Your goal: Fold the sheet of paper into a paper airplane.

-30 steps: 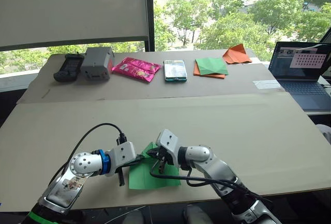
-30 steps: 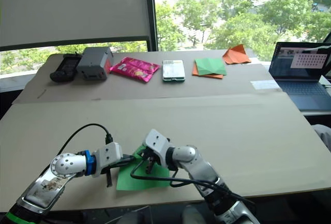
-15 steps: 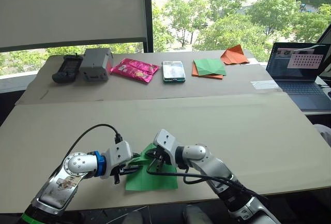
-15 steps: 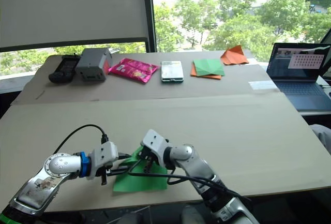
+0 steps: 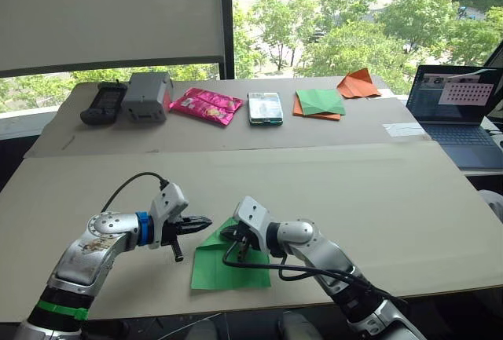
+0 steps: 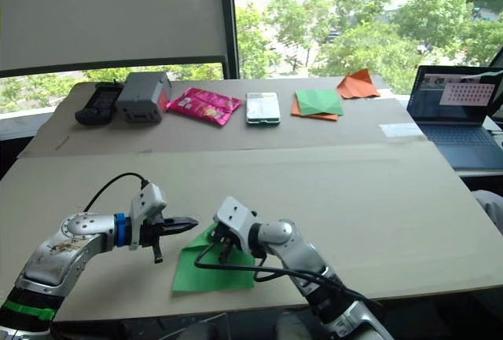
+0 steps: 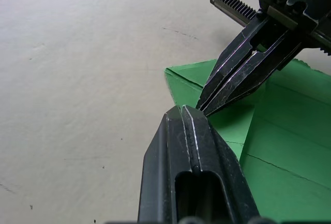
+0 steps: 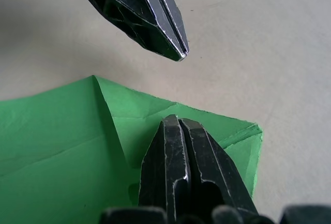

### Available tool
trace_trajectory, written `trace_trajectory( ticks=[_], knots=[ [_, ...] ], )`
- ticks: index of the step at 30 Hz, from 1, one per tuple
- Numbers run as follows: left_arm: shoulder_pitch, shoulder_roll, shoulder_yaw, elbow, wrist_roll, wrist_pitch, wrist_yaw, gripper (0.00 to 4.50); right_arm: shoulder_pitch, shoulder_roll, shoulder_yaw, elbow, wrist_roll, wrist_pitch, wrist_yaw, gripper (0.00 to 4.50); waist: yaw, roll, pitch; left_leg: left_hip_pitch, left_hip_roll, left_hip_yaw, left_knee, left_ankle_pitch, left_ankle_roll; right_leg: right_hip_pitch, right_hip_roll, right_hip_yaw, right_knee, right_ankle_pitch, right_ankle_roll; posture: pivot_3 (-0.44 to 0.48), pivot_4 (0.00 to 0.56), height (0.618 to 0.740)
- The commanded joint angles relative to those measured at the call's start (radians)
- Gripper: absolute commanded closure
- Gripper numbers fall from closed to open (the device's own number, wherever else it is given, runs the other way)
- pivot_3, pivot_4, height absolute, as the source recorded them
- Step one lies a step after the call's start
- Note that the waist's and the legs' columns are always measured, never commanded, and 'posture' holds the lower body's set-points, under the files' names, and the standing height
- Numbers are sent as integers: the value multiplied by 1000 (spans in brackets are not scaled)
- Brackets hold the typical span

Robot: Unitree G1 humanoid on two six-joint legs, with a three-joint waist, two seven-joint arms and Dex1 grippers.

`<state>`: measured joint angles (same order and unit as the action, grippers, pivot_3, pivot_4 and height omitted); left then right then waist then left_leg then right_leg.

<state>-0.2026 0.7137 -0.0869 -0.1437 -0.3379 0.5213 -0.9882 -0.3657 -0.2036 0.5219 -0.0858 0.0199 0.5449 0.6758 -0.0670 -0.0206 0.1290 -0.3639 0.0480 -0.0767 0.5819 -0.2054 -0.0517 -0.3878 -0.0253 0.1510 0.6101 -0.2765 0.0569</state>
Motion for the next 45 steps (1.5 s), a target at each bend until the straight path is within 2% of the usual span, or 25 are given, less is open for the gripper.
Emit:
trace_trajectory(
  ticks=[1,6,23,45],
  knots=[
    [-49,-34,-30,39,33,-45,15,4476,33,-29,10,1,-19,43,-5,4500,1,0,0,0,0,0,0,0,0,0,0,0,0,0,0,0,150,740],
    [-96,-78,-59,48,44,-41,18,4476,45,-34,8,-19,-17,61,-16,4500,-1,-2,-2,0,0,0,1,0,0,0,0,0,0,0,0,0,150,740],
    [-94,-94,-194,177,203,-141,16,4476,43,-35,12,-36,-13,92,-29,4500,1,1,-9,0,0,0,2,0,0,1,0,0,0,0,0,0,150,740],
    [112,25,-113,28,165,-95,-21,4476,38,-34,17,-26,-12,101,-30,4500,-5,4,-15,2,0,0,0,0,0,1,0,0,0,0,-1,0,150,740]
  ],
)
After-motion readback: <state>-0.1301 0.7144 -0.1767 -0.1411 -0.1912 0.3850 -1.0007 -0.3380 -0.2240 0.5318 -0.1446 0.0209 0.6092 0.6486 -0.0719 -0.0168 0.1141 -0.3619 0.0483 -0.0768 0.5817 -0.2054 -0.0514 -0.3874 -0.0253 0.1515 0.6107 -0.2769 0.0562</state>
